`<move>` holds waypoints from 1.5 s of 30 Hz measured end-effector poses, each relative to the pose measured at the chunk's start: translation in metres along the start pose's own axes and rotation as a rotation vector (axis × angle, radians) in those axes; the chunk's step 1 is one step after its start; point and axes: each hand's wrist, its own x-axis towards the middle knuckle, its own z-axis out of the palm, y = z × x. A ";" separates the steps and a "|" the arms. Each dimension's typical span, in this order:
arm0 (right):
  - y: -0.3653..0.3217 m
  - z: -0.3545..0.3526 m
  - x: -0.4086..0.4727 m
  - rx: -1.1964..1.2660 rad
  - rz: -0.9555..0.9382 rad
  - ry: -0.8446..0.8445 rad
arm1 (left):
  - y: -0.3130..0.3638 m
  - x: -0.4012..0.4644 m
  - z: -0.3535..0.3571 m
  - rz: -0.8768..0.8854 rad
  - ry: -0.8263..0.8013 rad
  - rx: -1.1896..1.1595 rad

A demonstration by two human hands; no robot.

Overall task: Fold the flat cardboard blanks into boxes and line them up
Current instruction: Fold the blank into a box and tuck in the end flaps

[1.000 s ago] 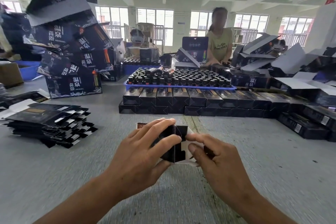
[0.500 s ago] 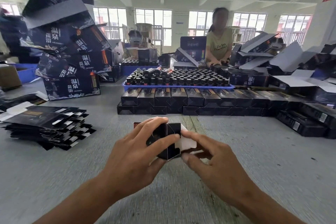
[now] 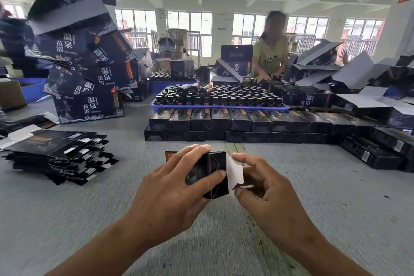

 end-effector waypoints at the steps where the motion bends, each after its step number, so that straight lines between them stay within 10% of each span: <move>1: 0.000 0.000 0.000 0.020 0.014 -0.007 | -0.001 0.000 0.000 0.000 0.006 0.003; 45: -0.010 0.000 0.003 0.073 0.035 0.072 | 0.017 0.005 -0.001 -0.088 0.086 -0.223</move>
